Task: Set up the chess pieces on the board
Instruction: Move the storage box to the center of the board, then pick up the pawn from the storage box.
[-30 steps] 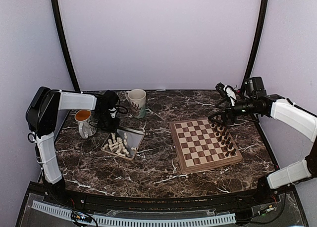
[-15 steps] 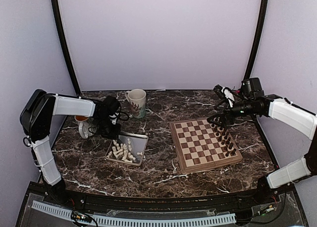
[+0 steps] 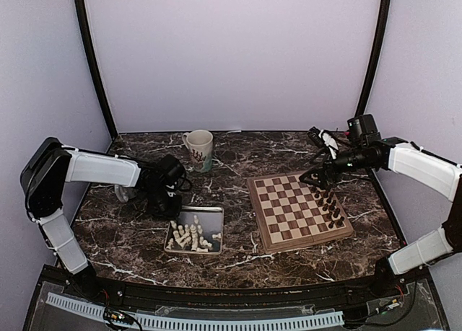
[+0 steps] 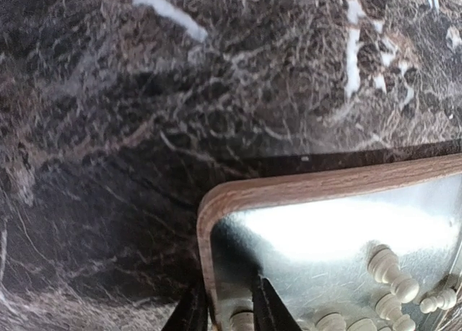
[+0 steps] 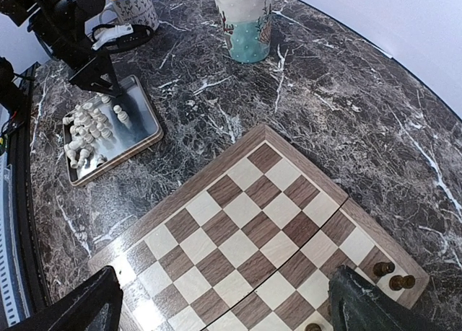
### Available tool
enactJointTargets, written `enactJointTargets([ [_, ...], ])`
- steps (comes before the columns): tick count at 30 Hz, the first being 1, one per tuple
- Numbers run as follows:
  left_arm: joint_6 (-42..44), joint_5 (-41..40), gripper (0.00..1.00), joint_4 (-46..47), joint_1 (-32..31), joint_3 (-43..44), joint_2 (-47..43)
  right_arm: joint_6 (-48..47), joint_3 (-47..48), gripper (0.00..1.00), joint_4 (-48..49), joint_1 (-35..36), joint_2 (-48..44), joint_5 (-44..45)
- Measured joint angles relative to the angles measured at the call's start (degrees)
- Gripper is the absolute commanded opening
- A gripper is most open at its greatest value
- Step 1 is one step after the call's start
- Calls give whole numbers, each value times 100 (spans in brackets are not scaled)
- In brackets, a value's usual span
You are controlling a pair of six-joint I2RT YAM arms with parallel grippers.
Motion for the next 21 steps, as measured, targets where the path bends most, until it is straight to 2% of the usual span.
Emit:
enactJointTargets([
  [5, -179, -205, 44, -214, -76, -105, -205, 0, 28, 100, -26, 46, 11, 35],
  [6, -166, -293, 50, -269, -76, -101, -260, 0, 28, 100, -26, 46, 11, 48],
  [8, -81, -490, 70, -393, -74, -35, -378, 4, 28, 100, -28, 46, 11, 68],
  [10, 79, -667, 97, -487, -70, 94, -487, 28, 37, 100, -26, 46, 11, 76],
  [13, 310, -964, 99, -522, -70, 308, -723, 162, 61, 100, 28, 46, -31, 212],
  [15, 472, -1322, 95, -540, -70, 483, -960, 240, 83, 100, 96, 48, -107, 391],
  [17, 671, -1650, 99, -588, -70, 686, -1132, 354, 205, 100, 118, 48, -166, 649],
  [21, 1139, -2234, 99, -680, -70, 1287, -1154, 404, 1167, 100, -304, 46, 127, 1054],
])
